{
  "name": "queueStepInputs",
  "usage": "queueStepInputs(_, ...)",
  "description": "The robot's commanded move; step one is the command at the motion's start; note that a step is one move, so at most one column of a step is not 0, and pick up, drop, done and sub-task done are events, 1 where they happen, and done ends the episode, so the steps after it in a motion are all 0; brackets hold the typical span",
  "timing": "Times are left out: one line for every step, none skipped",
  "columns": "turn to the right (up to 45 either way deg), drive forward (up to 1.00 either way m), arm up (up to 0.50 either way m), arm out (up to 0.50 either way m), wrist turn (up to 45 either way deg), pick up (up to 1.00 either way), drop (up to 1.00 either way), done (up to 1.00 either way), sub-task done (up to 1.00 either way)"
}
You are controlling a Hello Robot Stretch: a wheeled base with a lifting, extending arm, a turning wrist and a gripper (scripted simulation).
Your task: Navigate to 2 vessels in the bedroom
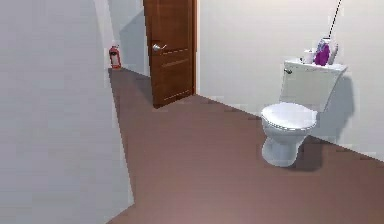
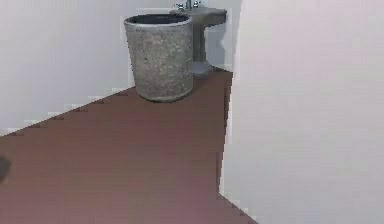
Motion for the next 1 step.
queueStepInputs(0.0,1.0,0.0,0.0,0.0,0.0,0.0,0.0,0.0)
